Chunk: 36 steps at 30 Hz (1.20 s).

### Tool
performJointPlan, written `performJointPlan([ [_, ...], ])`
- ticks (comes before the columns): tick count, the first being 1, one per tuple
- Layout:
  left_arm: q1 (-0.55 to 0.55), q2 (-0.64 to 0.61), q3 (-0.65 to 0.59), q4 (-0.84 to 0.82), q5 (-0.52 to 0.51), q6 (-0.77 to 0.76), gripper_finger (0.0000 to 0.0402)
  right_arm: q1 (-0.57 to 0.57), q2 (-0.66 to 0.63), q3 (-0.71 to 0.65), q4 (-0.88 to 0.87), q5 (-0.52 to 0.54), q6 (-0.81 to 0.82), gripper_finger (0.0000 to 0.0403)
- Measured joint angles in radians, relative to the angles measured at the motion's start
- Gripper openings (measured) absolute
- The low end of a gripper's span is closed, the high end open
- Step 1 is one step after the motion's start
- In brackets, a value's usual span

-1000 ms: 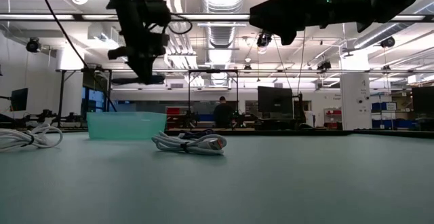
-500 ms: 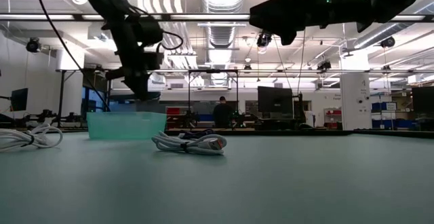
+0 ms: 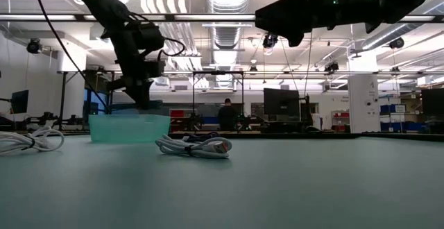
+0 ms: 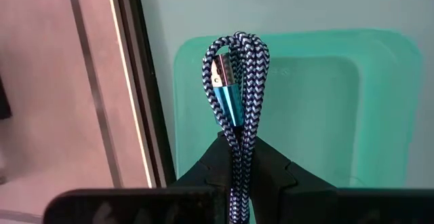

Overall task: Pick and place USB-C Cables
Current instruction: Put the blue charger cable into the blue bin

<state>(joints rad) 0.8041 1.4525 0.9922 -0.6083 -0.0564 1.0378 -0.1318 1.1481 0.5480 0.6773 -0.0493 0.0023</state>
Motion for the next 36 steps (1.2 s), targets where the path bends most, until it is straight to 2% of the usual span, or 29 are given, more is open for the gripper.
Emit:
performJointPlan([
  [13,0.003,0.0,-0.069,0.092,0.001,0.0,0.0012,0.0,0.0,0.0,0.0,0.002,-0.003,0.018],
  [31,0.028,0.002,-0.07,0.115,0.001,0.018,0.0012,0.0,0.0,0.0,0.0,0.026,-0.012,0.018],
  [36,0.028,0.046,-0.07,0.126,0.0,0.019,0.0012,0.0,0.0,0.0,-0.001,0.026,-0.012,0.018],
])
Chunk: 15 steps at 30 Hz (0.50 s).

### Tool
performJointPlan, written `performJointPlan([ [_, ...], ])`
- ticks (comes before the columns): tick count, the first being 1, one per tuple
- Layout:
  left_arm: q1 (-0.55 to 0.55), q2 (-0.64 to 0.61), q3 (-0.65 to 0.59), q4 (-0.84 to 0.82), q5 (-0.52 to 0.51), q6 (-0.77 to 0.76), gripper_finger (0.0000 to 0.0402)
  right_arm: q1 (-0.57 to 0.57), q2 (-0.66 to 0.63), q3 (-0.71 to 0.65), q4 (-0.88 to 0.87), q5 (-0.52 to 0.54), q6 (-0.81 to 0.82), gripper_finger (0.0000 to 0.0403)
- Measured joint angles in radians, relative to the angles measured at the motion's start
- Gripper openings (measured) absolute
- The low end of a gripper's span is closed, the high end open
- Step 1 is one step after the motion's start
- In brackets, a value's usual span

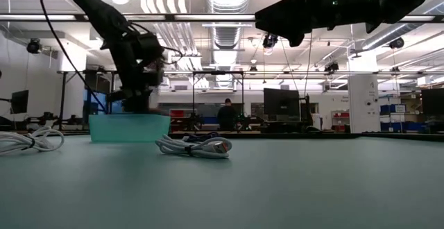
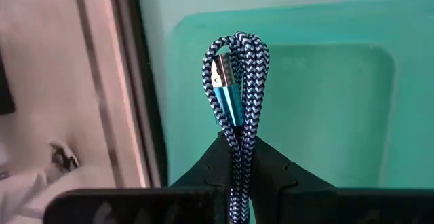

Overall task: Pick and place USB-C Cables
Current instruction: Put the blue charger cable into the blue bin

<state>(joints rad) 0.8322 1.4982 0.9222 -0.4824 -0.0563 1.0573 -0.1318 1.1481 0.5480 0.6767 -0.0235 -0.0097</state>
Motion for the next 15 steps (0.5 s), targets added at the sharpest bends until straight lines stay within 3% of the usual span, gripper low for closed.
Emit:
performJointPlan([
  [15,0.0,0.11,0.0,0.022,-0.028,0.024,0.0012,0.0,0.0,0.0,0.0,0.0,-0.002,0.018],
])
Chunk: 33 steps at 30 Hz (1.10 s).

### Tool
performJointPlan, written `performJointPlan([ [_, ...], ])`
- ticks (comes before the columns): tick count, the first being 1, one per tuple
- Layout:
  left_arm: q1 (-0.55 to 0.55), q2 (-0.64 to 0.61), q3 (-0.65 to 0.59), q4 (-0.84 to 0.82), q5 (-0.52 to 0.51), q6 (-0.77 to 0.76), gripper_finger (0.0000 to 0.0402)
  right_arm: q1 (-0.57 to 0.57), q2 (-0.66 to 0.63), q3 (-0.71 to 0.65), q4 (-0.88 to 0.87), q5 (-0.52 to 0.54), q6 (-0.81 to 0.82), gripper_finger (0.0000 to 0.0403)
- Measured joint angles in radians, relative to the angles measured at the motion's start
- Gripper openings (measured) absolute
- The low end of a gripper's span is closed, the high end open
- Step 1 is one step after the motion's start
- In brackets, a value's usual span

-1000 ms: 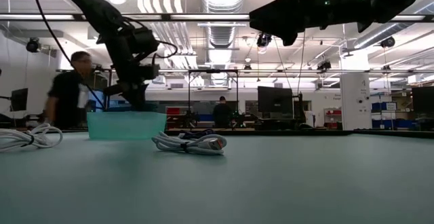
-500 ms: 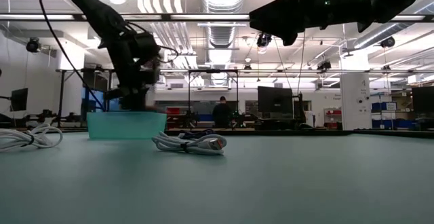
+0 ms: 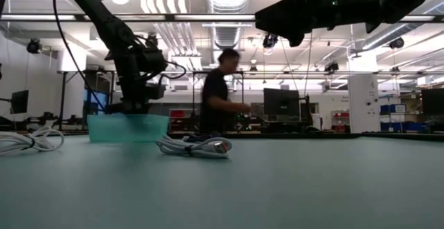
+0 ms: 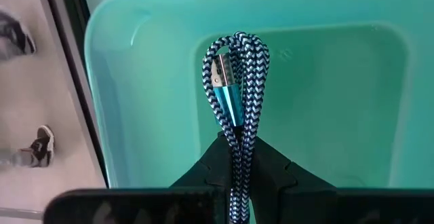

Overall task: Pick and place USB-C Cables
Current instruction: Put the blue charger cable into the blue bin

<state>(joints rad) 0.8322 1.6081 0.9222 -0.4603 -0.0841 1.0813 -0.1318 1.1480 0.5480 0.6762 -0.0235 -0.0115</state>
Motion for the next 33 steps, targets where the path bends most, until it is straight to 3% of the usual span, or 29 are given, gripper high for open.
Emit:
performJointPlan([
  [13,0.0,0.0,0.0,0.007,-0.001,0.0,0.0037,0.0,0.0,0.0,0.0,0.0,0.0,0.018],
  [33,-0.003,-0.026,0.0,0.006,-0.055,-0.002,0.0041,0.0,0.0,0.0,0.0,-0.001,0.0,0.018],
])
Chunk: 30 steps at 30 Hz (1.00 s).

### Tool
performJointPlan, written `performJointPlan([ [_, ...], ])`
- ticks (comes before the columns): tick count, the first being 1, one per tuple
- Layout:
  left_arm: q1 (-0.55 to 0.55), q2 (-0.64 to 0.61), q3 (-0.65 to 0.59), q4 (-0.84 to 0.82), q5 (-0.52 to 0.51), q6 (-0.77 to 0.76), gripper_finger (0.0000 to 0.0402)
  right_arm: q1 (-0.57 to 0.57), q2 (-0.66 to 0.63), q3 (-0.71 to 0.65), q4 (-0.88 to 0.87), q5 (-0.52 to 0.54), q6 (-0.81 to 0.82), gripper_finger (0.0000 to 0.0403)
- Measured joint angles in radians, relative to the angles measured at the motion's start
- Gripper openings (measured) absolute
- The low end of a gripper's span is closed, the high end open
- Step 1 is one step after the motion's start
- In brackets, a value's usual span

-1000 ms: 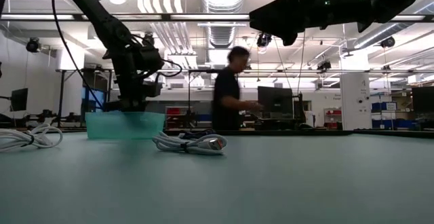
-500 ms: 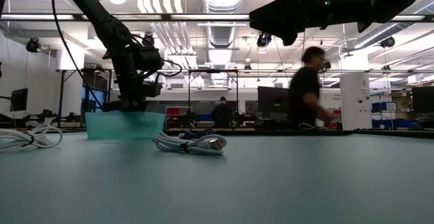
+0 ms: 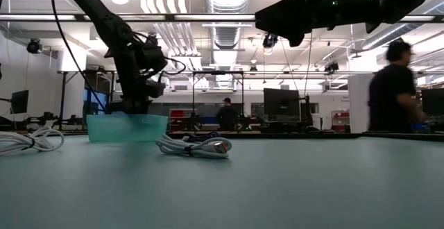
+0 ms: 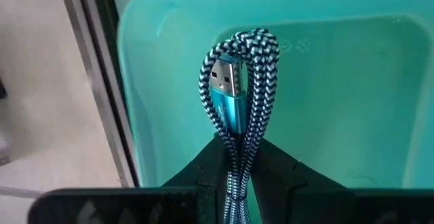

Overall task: Pick and place USB-C Cables
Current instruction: Put the blue charger cable into the blue bin, then put the right white charger cable into the blue bin

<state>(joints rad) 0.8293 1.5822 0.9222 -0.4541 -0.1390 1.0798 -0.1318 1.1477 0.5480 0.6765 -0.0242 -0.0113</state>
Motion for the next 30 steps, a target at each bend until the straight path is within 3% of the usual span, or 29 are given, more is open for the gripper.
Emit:
performJointPlan([
  [9,-0.007,-0.02,0.0,-0.009,0.005,-0.002,0.0048,0.0,0.0,0.0,0.0,0.0,0.0,0.018],
  [19,-0.015,-0.027,0.0,-0.008,0.0,-0.002,0.0127,0.0,0.0,0.0,0.0,0.0,0.001,0.0178],
  [26,-0.065,-0.086,0.0,-0.009,-0.093,-0.008,0.0141,0.0,0.0,0.0,-0.007,0.0,0.003,0.018],
  [30,-0.121,-0.162,0.0,-0.005,-0.11,-0.117,0.0141,0.0,0.0,0.0,-0.006,0.0,0.003,0.0178],
])
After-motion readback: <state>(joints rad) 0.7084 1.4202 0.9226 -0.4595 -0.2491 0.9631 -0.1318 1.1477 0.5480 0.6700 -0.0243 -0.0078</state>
